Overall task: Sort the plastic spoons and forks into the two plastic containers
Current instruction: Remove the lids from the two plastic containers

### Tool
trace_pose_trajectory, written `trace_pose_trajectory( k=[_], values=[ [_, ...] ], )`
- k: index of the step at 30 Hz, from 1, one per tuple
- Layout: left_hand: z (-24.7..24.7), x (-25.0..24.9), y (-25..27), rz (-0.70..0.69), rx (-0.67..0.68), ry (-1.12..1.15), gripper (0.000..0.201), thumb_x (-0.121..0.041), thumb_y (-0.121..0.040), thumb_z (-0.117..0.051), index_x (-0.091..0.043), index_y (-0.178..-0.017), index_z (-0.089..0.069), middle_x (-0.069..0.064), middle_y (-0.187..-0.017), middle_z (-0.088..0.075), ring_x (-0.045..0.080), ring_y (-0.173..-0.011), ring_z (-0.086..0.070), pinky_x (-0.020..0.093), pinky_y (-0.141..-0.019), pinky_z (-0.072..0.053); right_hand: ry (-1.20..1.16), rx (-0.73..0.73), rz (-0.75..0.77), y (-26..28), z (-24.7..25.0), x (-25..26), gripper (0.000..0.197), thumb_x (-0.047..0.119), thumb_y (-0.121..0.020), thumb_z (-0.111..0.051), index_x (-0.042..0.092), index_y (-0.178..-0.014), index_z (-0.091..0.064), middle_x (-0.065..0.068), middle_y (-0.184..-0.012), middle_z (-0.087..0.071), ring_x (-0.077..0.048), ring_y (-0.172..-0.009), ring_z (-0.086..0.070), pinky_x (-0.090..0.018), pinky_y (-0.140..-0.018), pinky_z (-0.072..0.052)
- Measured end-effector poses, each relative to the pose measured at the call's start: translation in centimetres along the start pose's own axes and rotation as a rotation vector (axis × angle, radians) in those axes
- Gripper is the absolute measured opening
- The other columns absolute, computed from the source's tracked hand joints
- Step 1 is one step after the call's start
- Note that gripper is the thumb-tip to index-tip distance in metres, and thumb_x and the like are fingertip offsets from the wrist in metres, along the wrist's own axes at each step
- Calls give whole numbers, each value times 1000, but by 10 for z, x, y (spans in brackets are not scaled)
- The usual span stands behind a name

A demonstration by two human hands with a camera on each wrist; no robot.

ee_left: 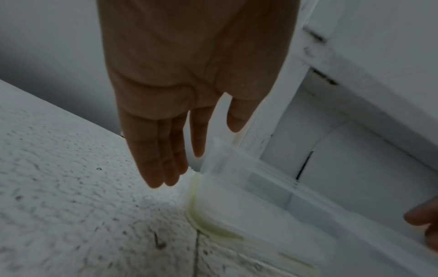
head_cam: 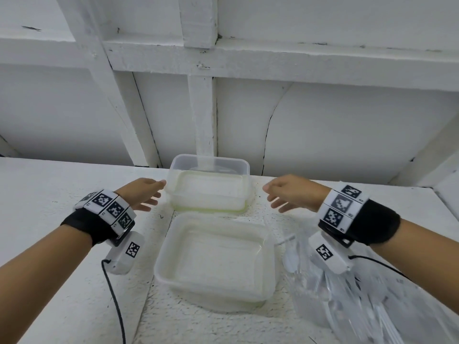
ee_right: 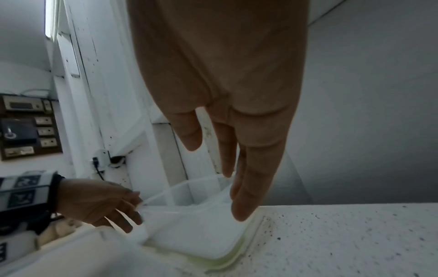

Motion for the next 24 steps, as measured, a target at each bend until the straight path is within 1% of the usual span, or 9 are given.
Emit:
trace_pose_trajectory(
  k=[2, 6, 9, 13, 16, 18, 20, 22, 24],
  values=[
    [-8, 8, 19, 1, 46, -26, 40, -38, -97, -43, -7, -119, -55, 11, -118, -57, 26, -102, -55, 37, -87, -47, -21, 37, -16, 22, -5, -9, 34, 29, -98, -45, 6, -121, -55, -12, -107, -61, -23, -92, -63, -31, -80, -54],
    [-34, 29, 60, 30, 195, -49, 43, -48, -92, -46, -14, -115, -57, 5, -116, -58, 24, -106, -57, 33, -79, -51, -1, 109, -106, 58, -26, -35, 36, 31, -99, -42, 6, -123, -51, -14, -102, -63, -24, -88, -66, -32, -80, -56],
    [-56, 40, 80, 46, 289, 15, 38, -43, -93, -47, -12, -109, -60, 5, -112, -64, 23, -100, -63, 30, -79, -53, 9, 169, -176, 76, -52, -55, 40, 35, -100, -38, 9, -129, -45, -15, -100, -62, -24, -84, -66, -34, -80, -57],
    [-59, 46, 90, 32, 234, 131, 34, -36, -93, -51, -6, -98, -65, 11, -106, -68, 24, -94, -66, 32, -76, -53, -64, 188, -219, 84, -80, -68, 44, 39, -100, -35, 12, -136, -38, -15, -95, -59, -23, -80, -64, -35, -81, -57],
    [-55, 51, 94, 42, 200, 175, 39, -39, -92, -52, -3, -98, -65, 13, -105, -69, 26, -93, -66, 33, -76, -53, -60, 142, -200, 84, -86, -68, 44, 39, -100, -32, 16, -137, -36, -12, -93, -54, -23, -83, -62, -33, -81, -55],
    [-55, 52, 98, 43, 207, 203, 44, -42, -93, -48, -3, -101, -64, 12, -104, -68, 27, -95, -65, 32, -74, -53, -61, 116, -186, 84, -86, -67, 42, 38, -101, -31, 18, -137, -37, -8, -98, -49, -22, -86, -60, -33, -83, -54],
    [-57, 53, 101, 39, 214, 236, 44, -43, -94, -45, -4, -105, -62, 11, -104, -68, 26, -95, -64, 31, -71, -52, -54, 99, -182, 85, -86, -69, 41, 38, -101, -31, 19, -136, -38, -5, -106, -45, -23, -95, -59, -33, -87, -53],
    [-60, 54, 103, 40, 202, 262, 40, -40, -95, -45, -5, -107, -61, 11, -103, -67, 25, -91, -63, 31, -69, -51, -64, 72, -174, 85, -88, -70, 40, 38, -100, -35, 17, -132, -42, -4, -113, -47, -22, -102, -58, -32, -88, -52],
    [-60, 55, 104, 30, 170, 283, 37, -38, -95, -46, -5, -107, -59, 10, -99, -66, 24, -87, -63, 32, -68, -51, -83, 18, -156, 82, -88, -70, 37, 36, -98, -41, 12, -125, -48, -6, -115, -53, -21, -98, -58, -31, -85, -53]
  ],
)
Point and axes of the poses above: each hand's wrist, its own y-axis away from the middle knuckle, its own z-axis out of the back of the hand, x = y × z, the point moved 8 cm from there along -y, towards the middle knuckle
